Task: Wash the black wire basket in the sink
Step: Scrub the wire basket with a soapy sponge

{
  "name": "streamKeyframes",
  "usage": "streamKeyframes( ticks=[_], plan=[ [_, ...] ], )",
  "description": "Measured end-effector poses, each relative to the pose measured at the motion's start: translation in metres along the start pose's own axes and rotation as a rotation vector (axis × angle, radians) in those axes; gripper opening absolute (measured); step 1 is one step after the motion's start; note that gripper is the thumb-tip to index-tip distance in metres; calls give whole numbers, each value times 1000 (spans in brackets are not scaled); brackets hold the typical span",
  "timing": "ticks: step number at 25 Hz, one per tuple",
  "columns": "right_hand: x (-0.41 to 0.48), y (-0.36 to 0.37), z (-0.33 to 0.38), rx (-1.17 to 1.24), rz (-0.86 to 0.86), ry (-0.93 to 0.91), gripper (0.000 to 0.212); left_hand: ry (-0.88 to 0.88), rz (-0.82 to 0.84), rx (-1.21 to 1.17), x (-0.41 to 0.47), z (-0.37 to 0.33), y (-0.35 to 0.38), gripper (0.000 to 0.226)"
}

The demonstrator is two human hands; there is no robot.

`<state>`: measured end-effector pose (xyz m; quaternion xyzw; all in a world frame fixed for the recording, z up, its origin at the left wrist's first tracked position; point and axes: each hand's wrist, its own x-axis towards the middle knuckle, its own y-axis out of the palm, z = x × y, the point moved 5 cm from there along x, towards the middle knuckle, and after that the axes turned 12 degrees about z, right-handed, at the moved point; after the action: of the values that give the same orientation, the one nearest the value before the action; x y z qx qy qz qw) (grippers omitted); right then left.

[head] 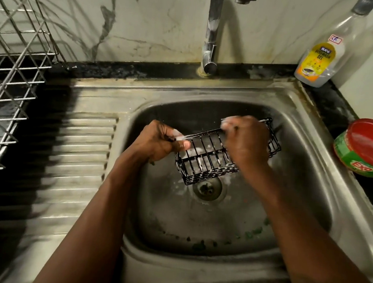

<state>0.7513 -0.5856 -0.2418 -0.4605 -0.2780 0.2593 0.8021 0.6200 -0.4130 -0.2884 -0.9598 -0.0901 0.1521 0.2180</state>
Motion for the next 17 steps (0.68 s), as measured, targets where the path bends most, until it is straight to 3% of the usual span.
streamKeyframes(
  ticks=[2,4,6,9,11,13,17],
  plan=[
    [-13,26,52,-3,189,-181,12,-11,11,-13,0,2,-1,30],
    [-14,31,58,-51,228,-222,12,-30,10,-32,1,6,-3,36],
    [-2,13,19,-116,134,-81,18,-28,9,-42,2,8,-3,32],
    [6,-28,-51,-126,5,272,21,-21,-12,-70,4,8,-4,28],
    [6,-36,-61,-135,-25,378,18,-27,-18,-76,5,9,-4,30],
    [5,-24,-31,-118,4,262,13,-33,-27,-70,5,10,-5,24],
    [-10,24,44,23,196,-203,13,-25,-32,-70,5,11,-6,19]
  ],
)
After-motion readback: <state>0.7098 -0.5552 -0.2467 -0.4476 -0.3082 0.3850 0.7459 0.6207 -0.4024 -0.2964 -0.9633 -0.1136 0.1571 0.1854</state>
